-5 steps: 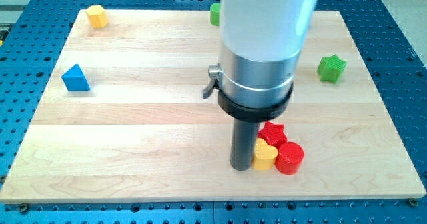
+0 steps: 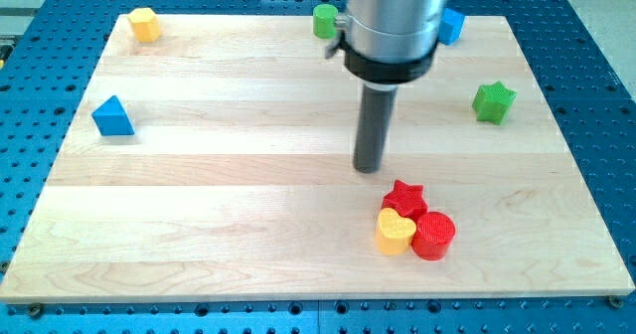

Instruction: Push the yellow hexagon to the top left of the red star

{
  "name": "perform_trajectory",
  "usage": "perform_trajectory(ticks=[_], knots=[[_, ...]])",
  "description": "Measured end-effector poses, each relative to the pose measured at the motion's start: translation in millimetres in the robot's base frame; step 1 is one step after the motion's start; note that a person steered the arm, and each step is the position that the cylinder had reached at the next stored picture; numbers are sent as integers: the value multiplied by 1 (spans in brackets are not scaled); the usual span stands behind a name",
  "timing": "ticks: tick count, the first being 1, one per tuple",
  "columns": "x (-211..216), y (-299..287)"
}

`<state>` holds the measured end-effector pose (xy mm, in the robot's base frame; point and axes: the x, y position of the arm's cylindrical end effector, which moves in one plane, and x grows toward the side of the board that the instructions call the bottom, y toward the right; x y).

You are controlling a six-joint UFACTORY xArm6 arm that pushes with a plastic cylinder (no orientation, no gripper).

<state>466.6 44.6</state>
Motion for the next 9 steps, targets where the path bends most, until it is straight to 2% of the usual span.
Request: perform_trajectory(ticks=[2, 3, 4, 5, 6, 8, 9], knots=[[-93, -68], [-123, -153], [-123, -238], [-143, -307], [-165, -349], [-253, -331], [-268, -323]])
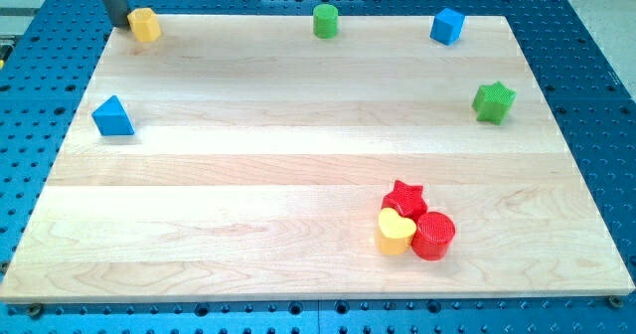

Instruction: Push the yellow hexagon to the top left of the red star

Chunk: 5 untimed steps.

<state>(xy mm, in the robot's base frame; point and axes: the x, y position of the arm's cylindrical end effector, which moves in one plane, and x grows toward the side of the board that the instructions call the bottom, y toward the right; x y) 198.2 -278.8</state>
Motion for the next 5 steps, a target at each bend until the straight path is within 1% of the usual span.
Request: perform_trajectory(ticks=[1, 2, 3, 4, 5], knots=[[23, 78], [104, 140], [96, 132], [72, 89], [116, 69]])
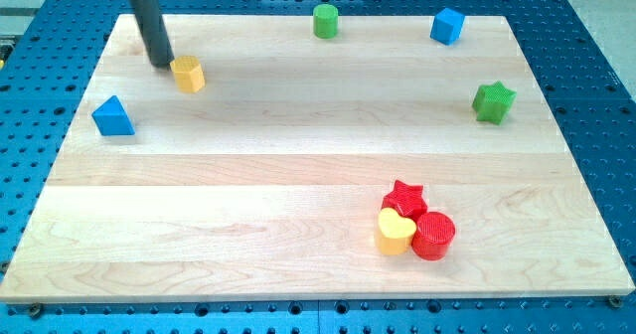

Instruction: Push the yellow hexagon to the top left of the red star

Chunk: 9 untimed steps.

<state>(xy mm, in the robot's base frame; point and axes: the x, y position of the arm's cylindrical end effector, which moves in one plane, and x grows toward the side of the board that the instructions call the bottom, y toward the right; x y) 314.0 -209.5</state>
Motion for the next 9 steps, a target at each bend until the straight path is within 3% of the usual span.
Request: perform_trajectory(ticks=[1, 2, 4, 5, 7, 8, 9], knots=[[58, 70], [82, 111], [58, 30], [24, 39], [52, 153], [35, 139], [29, 202]])
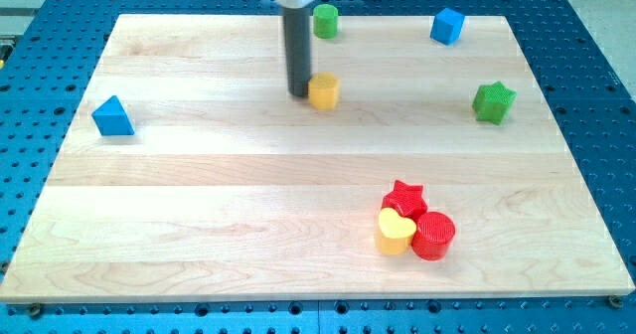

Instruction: Push the yellow hexagon to the top left of the red star

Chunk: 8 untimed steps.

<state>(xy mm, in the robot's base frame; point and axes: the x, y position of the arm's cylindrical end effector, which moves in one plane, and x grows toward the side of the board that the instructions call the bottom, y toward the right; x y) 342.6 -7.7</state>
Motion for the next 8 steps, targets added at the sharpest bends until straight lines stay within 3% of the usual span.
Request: perform_trajectory(ticks=[1, 2, 3, 4, 6, 7, 8], knots=[[-4, 20], [49, 57], [72, 58], [61, 58], [124, 82], [138, 83], [125, 66]])
